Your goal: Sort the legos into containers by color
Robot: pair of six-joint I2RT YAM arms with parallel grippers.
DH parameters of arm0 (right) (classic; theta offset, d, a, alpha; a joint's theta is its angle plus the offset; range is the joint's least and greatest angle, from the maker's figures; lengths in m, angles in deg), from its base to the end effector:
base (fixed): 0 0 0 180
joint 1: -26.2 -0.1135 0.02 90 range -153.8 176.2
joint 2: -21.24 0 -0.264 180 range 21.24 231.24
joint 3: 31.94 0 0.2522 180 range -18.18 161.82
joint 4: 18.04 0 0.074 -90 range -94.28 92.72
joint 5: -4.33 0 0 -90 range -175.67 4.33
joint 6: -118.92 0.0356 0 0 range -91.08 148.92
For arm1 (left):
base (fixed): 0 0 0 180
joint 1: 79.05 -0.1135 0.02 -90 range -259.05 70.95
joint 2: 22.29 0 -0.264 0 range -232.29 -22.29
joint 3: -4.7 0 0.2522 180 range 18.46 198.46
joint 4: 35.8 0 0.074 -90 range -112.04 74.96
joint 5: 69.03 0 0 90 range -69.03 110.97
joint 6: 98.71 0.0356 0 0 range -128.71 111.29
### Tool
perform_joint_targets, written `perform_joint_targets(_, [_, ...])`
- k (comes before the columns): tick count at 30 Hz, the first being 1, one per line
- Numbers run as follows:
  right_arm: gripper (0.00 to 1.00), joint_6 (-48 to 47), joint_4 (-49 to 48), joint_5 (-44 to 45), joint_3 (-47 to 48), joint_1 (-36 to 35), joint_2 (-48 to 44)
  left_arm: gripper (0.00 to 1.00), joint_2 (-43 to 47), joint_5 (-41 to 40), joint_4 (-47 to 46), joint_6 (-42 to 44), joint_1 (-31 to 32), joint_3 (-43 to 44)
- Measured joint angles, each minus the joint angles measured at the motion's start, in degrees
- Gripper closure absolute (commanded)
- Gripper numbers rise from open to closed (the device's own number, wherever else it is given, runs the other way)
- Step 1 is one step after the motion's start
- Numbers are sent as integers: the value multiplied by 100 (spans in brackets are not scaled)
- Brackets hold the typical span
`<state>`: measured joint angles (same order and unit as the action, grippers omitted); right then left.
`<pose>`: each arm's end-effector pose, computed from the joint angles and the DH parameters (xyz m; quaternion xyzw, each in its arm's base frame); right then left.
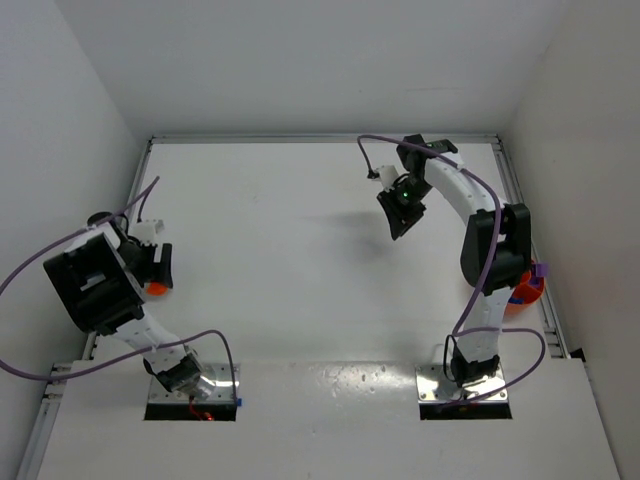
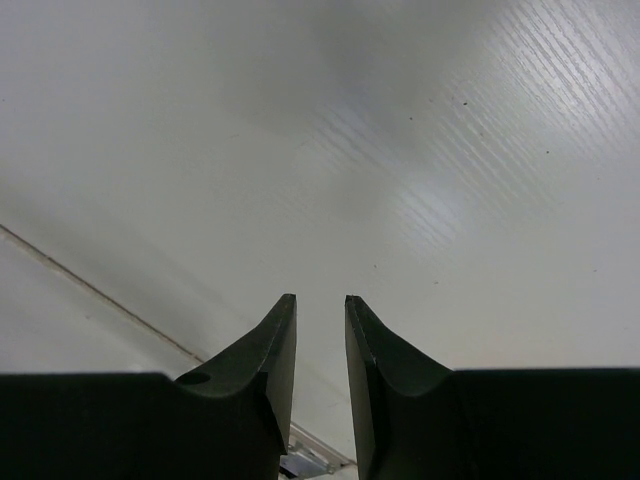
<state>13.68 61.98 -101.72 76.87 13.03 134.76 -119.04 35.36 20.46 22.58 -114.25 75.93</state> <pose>0.3742 0.0977 0.2271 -0.2490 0.9573 0.1386 0.0480 0.2455 0.1623 0.1596 -0.0248 0.9893 -0.0655 0.1280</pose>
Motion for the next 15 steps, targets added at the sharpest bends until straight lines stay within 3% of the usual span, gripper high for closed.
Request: perform_joint_targets(15, [73,-2,0,103,-74,0,0,28,-35,-184,-321,11,153,-138])
